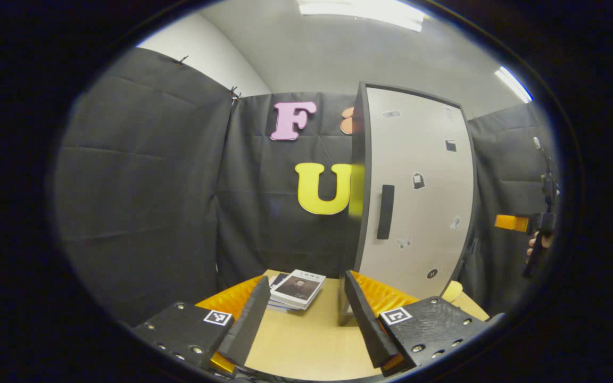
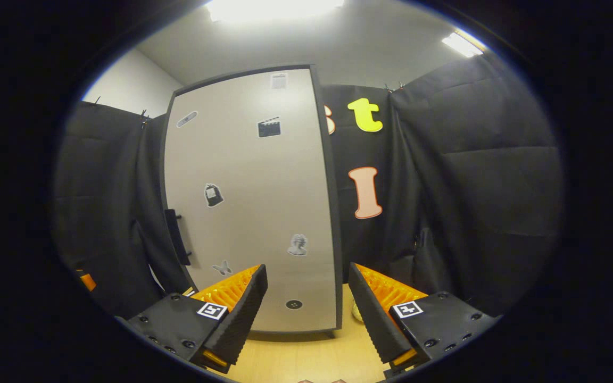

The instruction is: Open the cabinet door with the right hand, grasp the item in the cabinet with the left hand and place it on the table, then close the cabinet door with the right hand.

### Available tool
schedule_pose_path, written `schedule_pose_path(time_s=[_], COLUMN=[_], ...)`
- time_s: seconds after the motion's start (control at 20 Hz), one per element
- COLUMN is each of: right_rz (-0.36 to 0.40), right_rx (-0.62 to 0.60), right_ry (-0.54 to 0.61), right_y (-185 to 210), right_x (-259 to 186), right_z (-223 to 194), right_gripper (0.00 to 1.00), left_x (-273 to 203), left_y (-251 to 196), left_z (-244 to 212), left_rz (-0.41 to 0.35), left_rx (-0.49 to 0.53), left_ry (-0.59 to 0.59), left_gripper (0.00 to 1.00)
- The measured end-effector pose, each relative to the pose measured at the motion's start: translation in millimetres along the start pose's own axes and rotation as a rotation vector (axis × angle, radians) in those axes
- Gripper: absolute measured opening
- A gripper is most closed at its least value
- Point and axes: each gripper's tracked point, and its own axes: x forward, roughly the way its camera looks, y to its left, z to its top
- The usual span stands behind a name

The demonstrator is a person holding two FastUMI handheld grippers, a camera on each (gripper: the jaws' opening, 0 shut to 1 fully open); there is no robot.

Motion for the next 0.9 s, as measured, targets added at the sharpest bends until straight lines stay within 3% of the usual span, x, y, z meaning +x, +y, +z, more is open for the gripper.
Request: schedule_pose_path(time_s=[0.2,0.25,0.35,0.55,0.6,0.9], right_rz=[0.09,0.107,0.141,0.192,0.207,0.214], right_rx=[-0.048,-0.071,-0.108,-0.076,-0.061,-0.094], right_ry=[-0.013,-0.021,-0.032,-0.016,-0.008,0.031], right_y=[73,88,120,174,188,237], right_x=[18,25,40,69,75,111], right_z=[16,18,20,16,13,-14], right_gripper=[0.97,0.92,0.97,0.98,0.94,0.97], left_x=[8,9,13,21,24,41], left_y=[34,44,63,91,94,126], left_z=[-13,-17,-24,-41,-44,-72], left_rz=[-0.001,0.004,0.022,0.047,0.044,0.032], left_rx=[-0.041,-0.048,-0.036,0.009,0.003,-0.051], left_ry=[0.01,0.013,0.014,0.029,0.033,0.067], left_gripper=[0.86,0.85,0.86,0.85,0.86,0.86])
